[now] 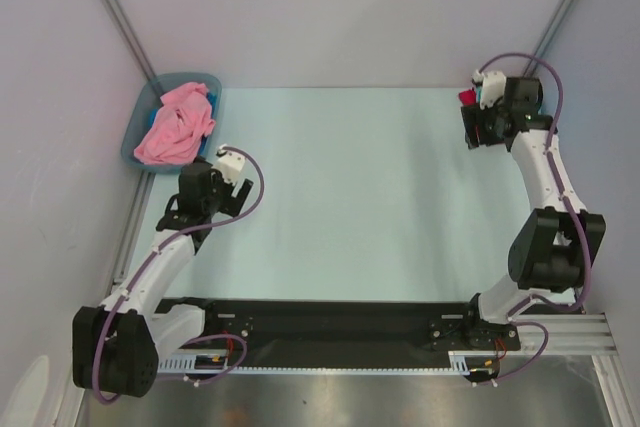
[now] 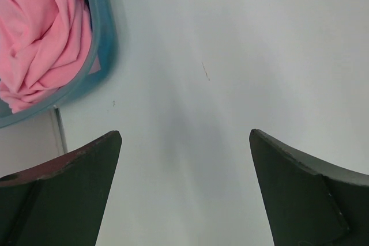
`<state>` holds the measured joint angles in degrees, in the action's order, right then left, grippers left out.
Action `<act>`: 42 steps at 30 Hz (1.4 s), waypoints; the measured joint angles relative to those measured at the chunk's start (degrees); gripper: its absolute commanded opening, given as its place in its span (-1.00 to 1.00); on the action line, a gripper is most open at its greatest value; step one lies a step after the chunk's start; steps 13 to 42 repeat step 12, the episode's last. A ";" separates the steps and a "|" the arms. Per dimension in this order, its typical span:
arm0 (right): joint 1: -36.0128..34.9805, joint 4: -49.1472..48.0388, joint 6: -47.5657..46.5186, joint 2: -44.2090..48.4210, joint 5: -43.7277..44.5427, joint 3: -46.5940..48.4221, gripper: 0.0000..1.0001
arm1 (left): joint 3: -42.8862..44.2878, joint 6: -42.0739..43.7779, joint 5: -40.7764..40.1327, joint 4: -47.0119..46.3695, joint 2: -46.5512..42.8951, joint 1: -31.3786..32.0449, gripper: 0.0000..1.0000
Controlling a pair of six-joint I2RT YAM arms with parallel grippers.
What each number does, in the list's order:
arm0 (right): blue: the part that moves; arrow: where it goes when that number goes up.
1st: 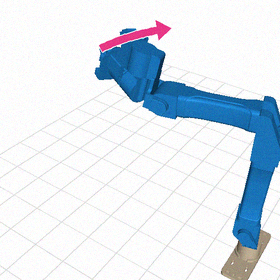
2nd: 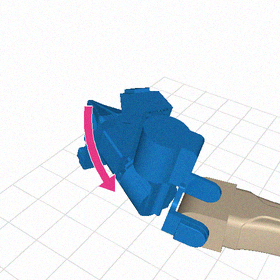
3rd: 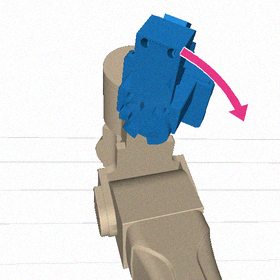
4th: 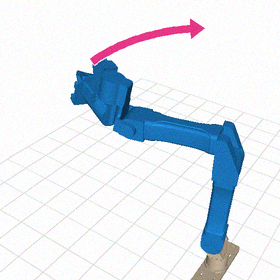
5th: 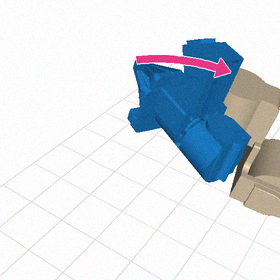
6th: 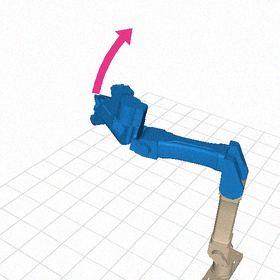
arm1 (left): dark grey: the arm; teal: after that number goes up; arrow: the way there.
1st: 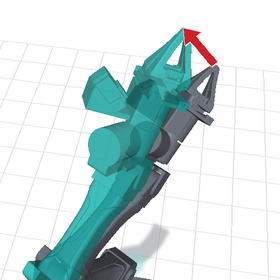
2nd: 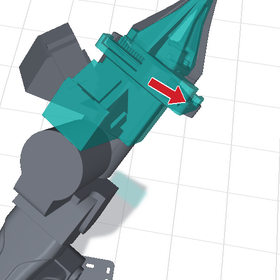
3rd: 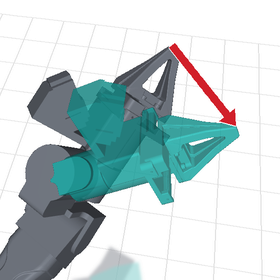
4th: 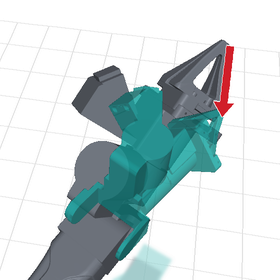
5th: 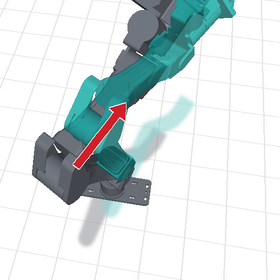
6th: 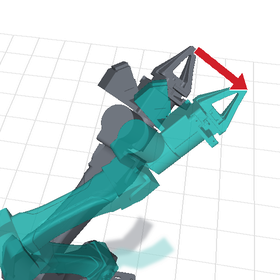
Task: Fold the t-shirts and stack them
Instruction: Reset both grippers
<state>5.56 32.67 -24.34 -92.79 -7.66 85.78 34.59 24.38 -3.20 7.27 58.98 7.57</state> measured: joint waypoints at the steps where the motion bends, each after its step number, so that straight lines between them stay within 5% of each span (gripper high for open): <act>1: 0.66 0.61 0.68 0.50 -0.33 -1.31 0.38 | 0.00 -0.35 0.35 -0.04 0.02 0.00 0.99; 7: 5.14 3.67 6.34 7.58 -3.08 -13.25 0.41 | 0.00 -1.05 0.70 -0.59 0.02 0.00 0.99; 42: 7.63 2.03 6.78 11.78 -4.52 -12.74 0.44 | -0.02 -1.03 0.72 -0.85 -0.28 0.00 0.99</act>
